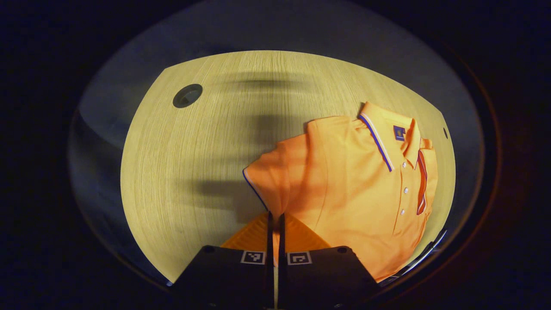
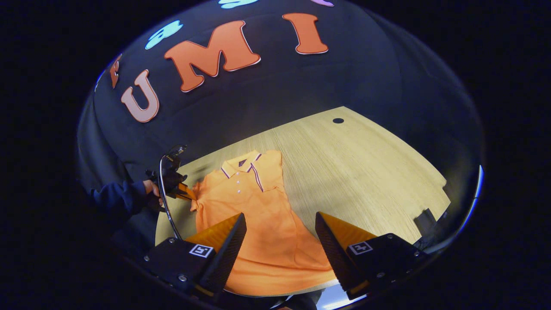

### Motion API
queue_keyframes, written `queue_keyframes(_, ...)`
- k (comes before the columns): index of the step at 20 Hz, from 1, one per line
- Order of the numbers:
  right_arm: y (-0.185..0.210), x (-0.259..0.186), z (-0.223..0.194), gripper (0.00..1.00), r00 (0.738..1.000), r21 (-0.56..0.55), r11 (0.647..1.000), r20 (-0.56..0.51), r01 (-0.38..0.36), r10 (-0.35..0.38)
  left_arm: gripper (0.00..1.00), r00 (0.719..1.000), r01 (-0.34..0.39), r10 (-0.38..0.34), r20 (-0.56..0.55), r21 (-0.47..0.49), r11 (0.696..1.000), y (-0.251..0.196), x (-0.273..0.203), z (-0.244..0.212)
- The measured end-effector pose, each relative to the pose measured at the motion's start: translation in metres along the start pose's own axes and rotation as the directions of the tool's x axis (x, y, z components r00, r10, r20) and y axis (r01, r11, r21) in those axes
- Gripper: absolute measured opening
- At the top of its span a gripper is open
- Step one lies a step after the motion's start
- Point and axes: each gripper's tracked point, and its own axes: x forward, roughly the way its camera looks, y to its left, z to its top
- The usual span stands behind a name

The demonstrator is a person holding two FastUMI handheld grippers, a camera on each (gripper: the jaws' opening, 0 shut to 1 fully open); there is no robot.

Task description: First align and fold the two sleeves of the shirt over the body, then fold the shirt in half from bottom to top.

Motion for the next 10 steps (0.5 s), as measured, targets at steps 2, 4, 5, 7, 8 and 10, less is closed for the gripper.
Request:
queue_keyframes(2, 0.001, 0.000, -0.002, 0.98, 1.000, -0.002, 1.000, -0.012, 0.001, -0.001, 0.04, 0.999, 0.018, -0.019, 0.041, 0.020, 1.000, -0.008, -0.013, 0.007)
queue_keyframes(4, 0.002, 0.002, -0.006, 0.98, 1.000, -0.001, 1.000, -0.022, -0.005, 0.005, 0.04, 0.997, 0.028, -0.033, 0.076, 0.071, 0.997, -0.017, -0.028, 0.015)
queue_keyframes(5, 0.001, 0.002, -0.008, 0.98, 1.000, 0.001, 1.000, -0.030, -0.004, 0.004, 0.04, 0.995, 0.034, -0.043, 0.092, 0.094, 0.995, -0.024, -0.035, 0.019)
queue_keyframes(7, 0.005, 0.003, -0.007, 0.98, 0.999, 0.007, 1.000, -0.031, -0.013, 0.013, 0.04, 0.990, 0.049, -0.066, 0.121, 0.142, 0.989, -0.043, -0.046, 0.026)
queue_keyframes(8, 0.005, 0.002, -0.007, 0.98, 0.999, 0.005, 1.000, -0.028, -0.018, 0.018, 0.04, 0.989, 0.049, -0.071, 0.128, 0.166, 0.985, -0.051, -0.049, 0.028)
queue_keyframes(10, 0.005, 0.001, -0.006, 0.98, 1.000, -0.006, 1.000, -0.019, -0.016, 0.016, 0.04, 0.984, 0.068, -0.098, 0.146, 0.199, 0.978, -0.072, -0.054, 0.034)
